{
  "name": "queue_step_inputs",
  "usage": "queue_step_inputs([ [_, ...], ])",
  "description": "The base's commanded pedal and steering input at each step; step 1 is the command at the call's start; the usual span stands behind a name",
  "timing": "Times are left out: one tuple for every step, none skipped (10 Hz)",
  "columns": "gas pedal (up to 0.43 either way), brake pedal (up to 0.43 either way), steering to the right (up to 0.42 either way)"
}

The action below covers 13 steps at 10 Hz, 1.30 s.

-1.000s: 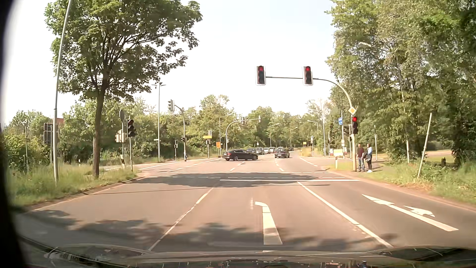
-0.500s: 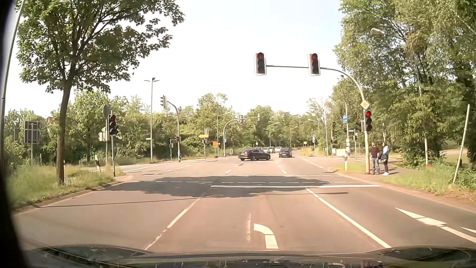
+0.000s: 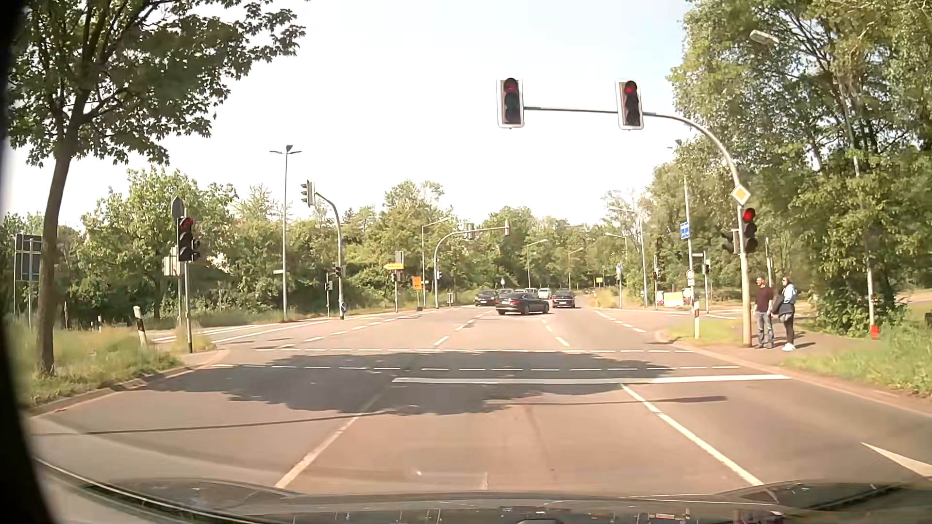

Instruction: Follow the waypoints while adhering to traffic rules and regulations

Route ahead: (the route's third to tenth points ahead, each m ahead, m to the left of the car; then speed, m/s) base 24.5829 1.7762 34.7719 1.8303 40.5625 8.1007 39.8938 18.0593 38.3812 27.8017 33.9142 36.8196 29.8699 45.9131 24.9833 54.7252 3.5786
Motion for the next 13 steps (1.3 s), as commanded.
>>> queue_step_inputs([
  [0.000, 0.171, -0.002],
  [0.000, 0.171, -0.003],
  [0.000, 0.165, -0.003],
  [0.000, 0.159, -0.003],
  [0.000, 0.152, -0.003],
  [0.000, 0.146, -0.003],
  [0.000, 0.140, -0.003],
  [0.000, 0.134, -0.003],
  [0.000, 0.122, -0.003],
  [0.000, 0.116, -0.003],
  [0.000, 0.098, -0.003],
  [0.000, 0.073, -0.003],
  [0.000, 0.061, -0.003],
])
